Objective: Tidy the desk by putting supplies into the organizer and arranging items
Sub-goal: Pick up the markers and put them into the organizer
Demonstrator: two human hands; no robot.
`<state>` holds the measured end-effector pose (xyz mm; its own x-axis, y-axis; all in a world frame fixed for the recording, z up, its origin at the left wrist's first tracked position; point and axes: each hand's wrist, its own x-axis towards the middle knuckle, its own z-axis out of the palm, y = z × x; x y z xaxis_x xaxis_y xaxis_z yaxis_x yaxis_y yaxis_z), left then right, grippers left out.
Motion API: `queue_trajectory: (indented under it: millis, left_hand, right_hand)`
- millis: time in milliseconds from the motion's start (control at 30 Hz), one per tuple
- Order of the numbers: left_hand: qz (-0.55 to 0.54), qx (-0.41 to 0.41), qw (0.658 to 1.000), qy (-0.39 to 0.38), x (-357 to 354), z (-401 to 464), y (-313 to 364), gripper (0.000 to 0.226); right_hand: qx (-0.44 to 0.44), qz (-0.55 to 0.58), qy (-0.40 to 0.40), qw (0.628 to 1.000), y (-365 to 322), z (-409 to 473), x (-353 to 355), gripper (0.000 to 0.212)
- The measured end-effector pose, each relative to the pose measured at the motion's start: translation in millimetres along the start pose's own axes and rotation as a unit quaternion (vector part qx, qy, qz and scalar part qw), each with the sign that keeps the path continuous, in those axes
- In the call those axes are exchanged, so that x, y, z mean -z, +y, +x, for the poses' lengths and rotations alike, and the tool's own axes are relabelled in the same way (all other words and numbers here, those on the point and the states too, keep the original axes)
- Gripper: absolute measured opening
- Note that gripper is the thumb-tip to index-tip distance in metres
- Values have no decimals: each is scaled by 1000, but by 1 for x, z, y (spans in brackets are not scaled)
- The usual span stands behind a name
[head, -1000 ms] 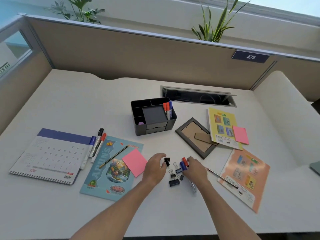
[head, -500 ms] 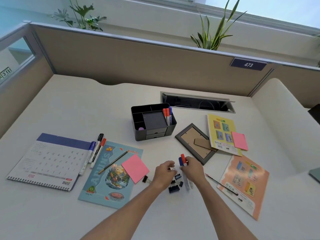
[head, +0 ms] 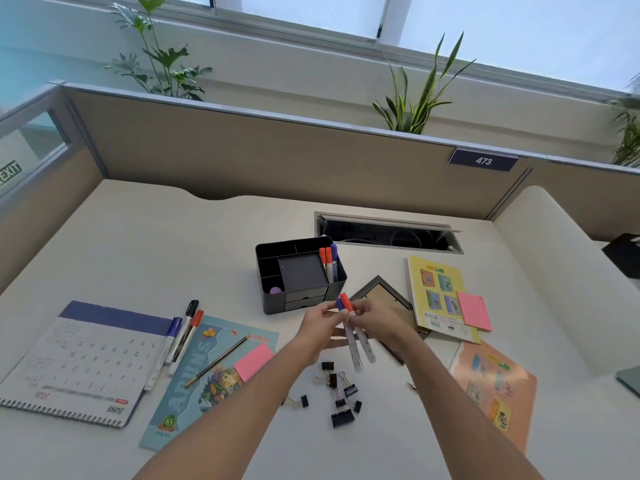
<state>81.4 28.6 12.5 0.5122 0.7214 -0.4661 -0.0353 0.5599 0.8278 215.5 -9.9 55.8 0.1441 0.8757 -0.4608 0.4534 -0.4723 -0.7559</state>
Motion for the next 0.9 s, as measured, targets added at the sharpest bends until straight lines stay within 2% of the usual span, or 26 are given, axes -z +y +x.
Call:
queue_trajectory:
  millis: [133, 267, 367, 467, 567, 733, 900]
  left_hand:
    - [47, -20, 998, 40, 1, 16, 27, 18]
    - [79, -85, 985, 130, 7, 47, 53, 15]
    - [121, -139, 969, 162, 6, 62, 74, 14]
    - [158, -179, 953, 188, 3, 76, 90, 15]
    - [174, -195, 945, 197, 1, 93, 96, 16]
    - [215, -215, 931, 203, -3, 113, 97, 18]
    - [275, -203, 920, 194, -1, 122, 84, 25]
  right_hand:
    - [21, 14, 6, 1000, -10, 15, 14, 12]
    - [33, 40, 115, 992, -18, 38, 27, 11]
    - [44, 48, 181, 981, -24, 56, 35, 19]
    - [53, 73, 224, 970, -28, 69, 42, 15]
    - [66, 86, 246, 963, -29, 80, 46, 13]
    - [68, 103, 269, 955, -26, 90, 48, 20]
    - [57, 113, 264, 956, -16, 99, 45, 20]
